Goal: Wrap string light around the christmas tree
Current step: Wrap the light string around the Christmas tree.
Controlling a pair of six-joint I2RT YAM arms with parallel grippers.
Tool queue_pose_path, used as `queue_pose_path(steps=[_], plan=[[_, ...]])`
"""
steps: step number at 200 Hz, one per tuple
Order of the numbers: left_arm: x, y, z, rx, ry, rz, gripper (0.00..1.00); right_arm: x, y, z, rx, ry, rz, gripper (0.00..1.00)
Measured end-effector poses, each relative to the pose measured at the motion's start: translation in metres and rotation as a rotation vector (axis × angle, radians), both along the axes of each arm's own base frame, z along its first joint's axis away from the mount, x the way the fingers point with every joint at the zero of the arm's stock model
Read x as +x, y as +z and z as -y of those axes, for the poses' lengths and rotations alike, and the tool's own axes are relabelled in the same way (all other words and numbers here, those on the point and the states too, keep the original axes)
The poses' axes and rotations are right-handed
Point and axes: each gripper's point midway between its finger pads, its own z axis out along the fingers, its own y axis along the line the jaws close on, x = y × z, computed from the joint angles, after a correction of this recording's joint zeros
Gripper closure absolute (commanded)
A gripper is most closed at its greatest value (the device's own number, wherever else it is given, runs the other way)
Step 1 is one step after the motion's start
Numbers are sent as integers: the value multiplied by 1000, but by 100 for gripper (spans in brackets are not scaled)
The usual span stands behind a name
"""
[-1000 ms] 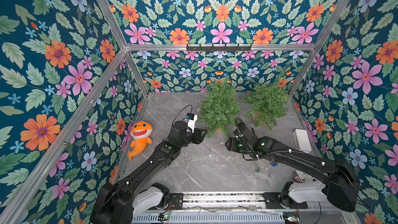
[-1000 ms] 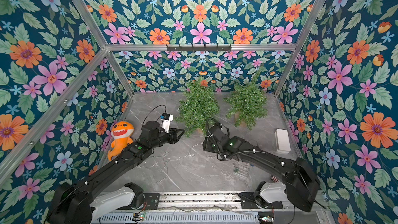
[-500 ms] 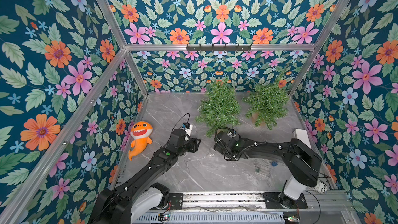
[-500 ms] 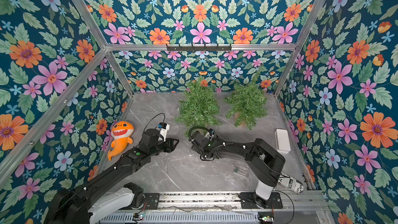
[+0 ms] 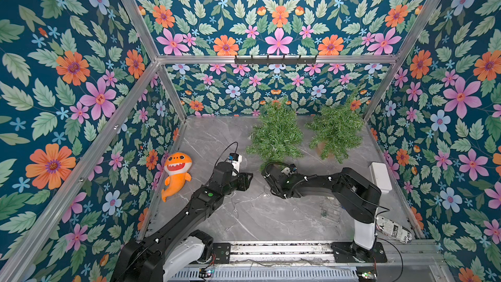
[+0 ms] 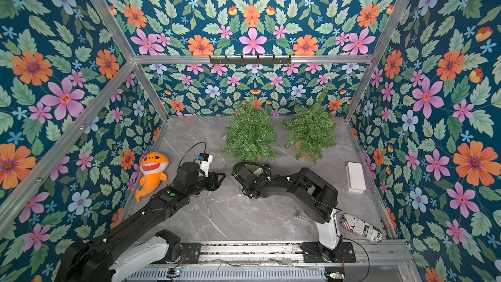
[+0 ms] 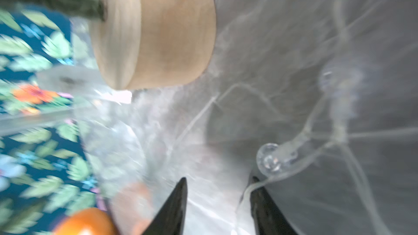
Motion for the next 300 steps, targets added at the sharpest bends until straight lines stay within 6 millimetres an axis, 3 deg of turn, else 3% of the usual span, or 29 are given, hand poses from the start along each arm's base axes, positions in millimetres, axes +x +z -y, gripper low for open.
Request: queue_pose_path(steps=[45, 73, 117, 158, 174, 190, 209, 241, 266, 300], plan=[[2, 10, -4, -2, 21, 38, 53, 6, -5, -2, 100, -120, 32, 81], [6, 20, -6, 0, 40, 58, 53, 2, -3, 3, 106, -111, 42, 97], [12, 43, -9, -5, 60, 95, 53, -40, 15, 62, -101, 37, 18, 100], [21, 76, -7, -1, 56, 157, 53, -72, 70, 106, -179, 182, 94, 100], [25, 90, -6, 4, 50, 181, 53, -79, 106, 117, -231, 267, 158, 100], [28, 107, -6, 14, 46, 218, 52, -79, 149, 129, -278, 342, 241, 100], [35, 122, -5, 34, 47, 256, 52, -73, 198, 157, -343, 388, 324, 100], [47, 138, -5, 54, 46, 290, 53, -63, 244, 197, -451, 466, 343, 100], [61, 151, -11, 65, 71, 316, 52, -41, 280, 201, -472, 549, 362, 100], [83, 170, -26, 55, 121, 355, 52, -16, 323, 180, -467, 699, 423, 100]])
